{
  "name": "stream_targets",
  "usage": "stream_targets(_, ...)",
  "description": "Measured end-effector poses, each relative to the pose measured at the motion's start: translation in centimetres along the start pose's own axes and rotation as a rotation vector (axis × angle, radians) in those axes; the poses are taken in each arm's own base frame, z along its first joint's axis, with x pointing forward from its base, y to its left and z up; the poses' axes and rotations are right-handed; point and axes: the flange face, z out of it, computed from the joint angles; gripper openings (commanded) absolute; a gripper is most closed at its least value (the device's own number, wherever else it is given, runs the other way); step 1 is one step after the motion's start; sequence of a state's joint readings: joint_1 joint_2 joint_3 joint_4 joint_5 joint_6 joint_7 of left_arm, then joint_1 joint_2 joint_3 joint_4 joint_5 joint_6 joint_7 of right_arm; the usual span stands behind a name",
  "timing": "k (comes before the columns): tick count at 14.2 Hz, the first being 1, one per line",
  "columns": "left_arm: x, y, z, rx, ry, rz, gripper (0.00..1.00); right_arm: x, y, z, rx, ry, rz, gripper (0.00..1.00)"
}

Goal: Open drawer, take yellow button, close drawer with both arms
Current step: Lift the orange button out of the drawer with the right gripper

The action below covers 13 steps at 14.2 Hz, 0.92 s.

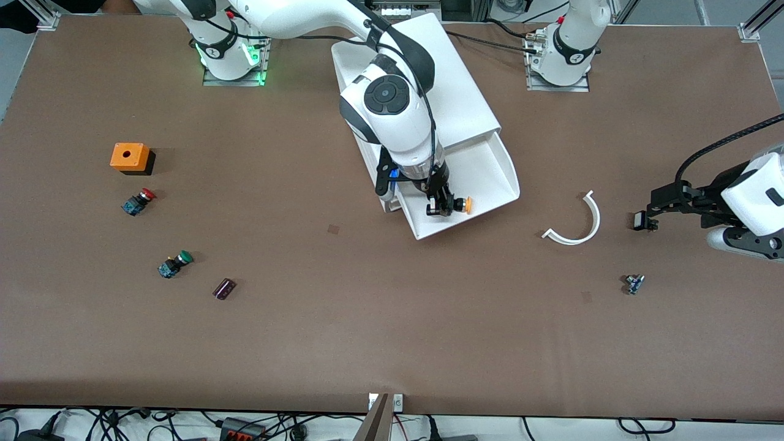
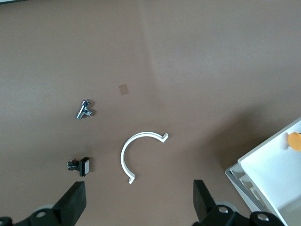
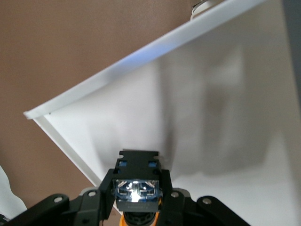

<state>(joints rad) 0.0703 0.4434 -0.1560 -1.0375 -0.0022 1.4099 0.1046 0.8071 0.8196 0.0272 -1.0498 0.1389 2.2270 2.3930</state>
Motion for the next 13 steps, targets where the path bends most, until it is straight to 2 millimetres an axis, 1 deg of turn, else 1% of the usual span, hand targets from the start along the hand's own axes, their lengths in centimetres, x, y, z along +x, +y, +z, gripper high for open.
stream_targets(2, 0.0, 0.0, 0.0, 0.000, 0.000, 0.000, 1.00, -0.6, -0.3, -1.1, 0.015, -0.018, -0.002, 0.17)
stream_targets(4, 0.0, 0.1, 0.0, 0.000, 0.000, 0.001, 1.00, -1.3, -1.2, -3.1, 0.044, -0.051, 0.001, 0.17)
stream_targets(6, 0.0, 0.1, 0.0, 0.000, 0.000, 0.002, 1.00, -1.2, -2.8, -5.2, 0.075, -0.076, 0.013, 0.17)
stream_targets(7, 0.0, 0.2, 0.0, 0.000, 0.000, 0.003, 1.00, -0.8, -3.7, -6.1, 0.086, -0.080, 0.021, 0.17)
stream_targets(9, 0.0, 0.2, 0.0, 0.000, 0.000, 0.004, 1.00, 0.8, -5.4, -7.8, 0.079, -0.052, -0.003, 0.15)
stream_targets(11, 0.0, 0.3, 0.0, 0.000, 0.000, 0.004, 1.00, 2.8, -7.0, -9.3, 0.053, -0.007, -0.088, 0.15)
stream_targets(13, 0.1, 0.4, 0.0, 0.000, 0.000, 0.006, 1.00, 5.2, -8.8, -11.8, 0.026, 0.033, -0.199, 0.15)
